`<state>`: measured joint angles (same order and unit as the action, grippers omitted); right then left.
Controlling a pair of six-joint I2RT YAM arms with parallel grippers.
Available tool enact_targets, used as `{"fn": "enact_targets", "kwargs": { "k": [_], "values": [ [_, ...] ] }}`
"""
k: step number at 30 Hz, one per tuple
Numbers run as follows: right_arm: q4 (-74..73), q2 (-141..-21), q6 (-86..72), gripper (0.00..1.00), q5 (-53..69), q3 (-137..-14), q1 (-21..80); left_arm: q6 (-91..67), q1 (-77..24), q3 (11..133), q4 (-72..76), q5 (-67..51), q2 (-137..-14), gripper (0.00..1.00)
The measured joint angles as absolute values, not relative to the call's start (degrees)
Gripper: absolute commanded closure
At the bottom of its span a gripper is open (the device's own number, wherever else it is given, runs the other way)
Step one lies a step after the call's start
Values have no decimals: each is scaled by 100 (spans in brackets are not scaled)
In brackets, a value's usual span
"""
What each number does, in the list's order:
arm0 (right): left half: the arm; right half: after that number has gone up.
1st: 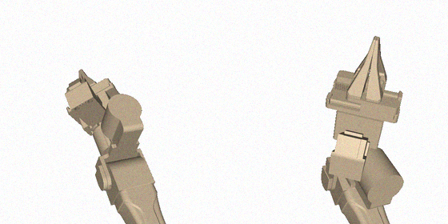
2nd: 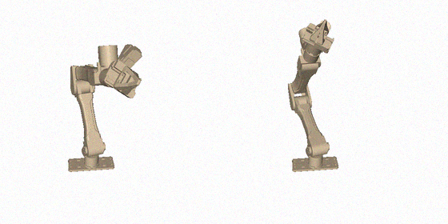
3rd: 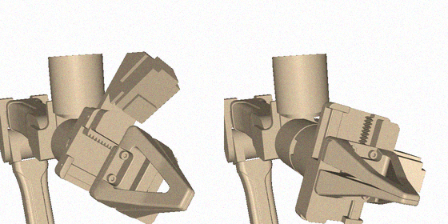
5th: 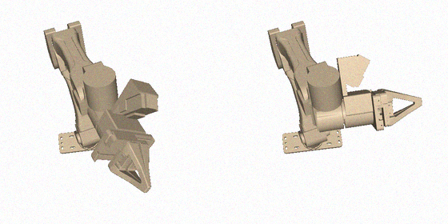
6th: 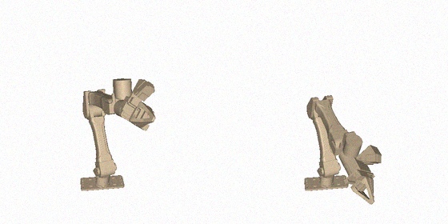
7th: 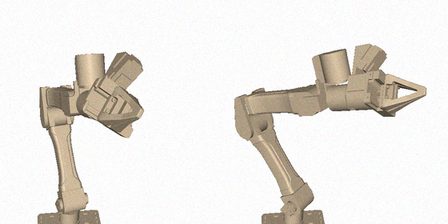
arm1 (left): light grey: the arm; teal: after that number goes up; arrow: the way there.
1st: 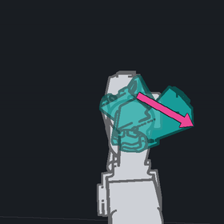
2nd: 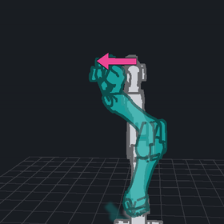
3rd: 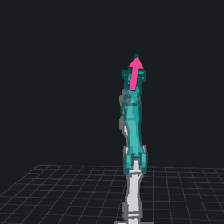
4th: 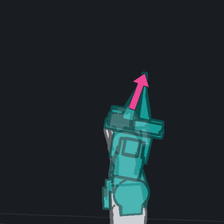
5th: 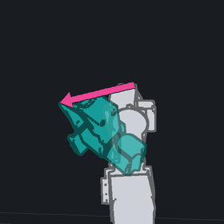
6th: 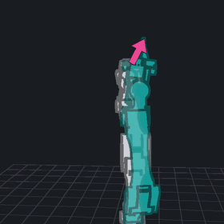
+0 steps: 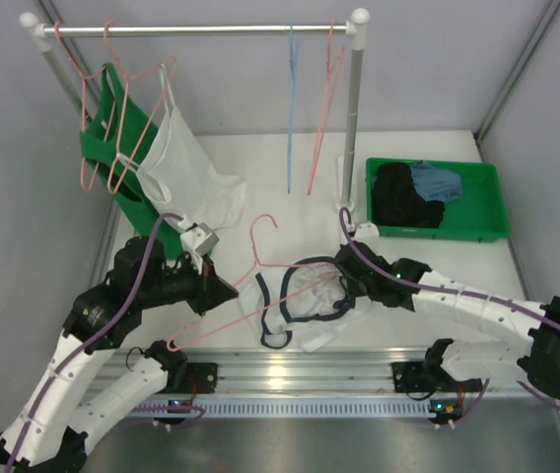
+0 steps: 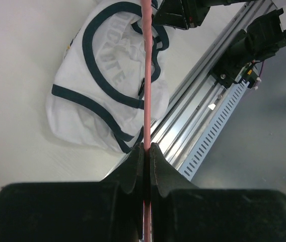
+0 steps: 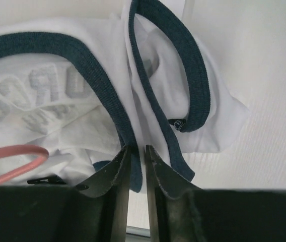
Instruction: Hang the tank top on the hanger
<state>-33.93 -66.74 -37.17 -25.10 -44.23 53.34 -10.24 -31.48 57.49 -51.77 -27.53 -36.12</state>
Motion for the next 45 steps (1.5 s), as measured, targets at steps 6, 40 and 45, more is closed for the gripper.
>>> {"fn": "enact_targets", "kwargs": {
  "k": [6, 40, 45],
  "values": [
    [-3433, -6619, -3699, 95, -2596, -4550, 5334, -1063, -3148, 5693, -5181, -2932, -3793, 100],
    [-4169, -5706, -3557, 100, -2235, -5308, 5334, -1363, -4628, 4801, -2646, -2582, -5166, 100],
    [-4294, -5621, -3557, 100, -2224, -5378, 5334, -1317, -5183, 4442, -1640, -2112, -5581, 100]
  ]
}}
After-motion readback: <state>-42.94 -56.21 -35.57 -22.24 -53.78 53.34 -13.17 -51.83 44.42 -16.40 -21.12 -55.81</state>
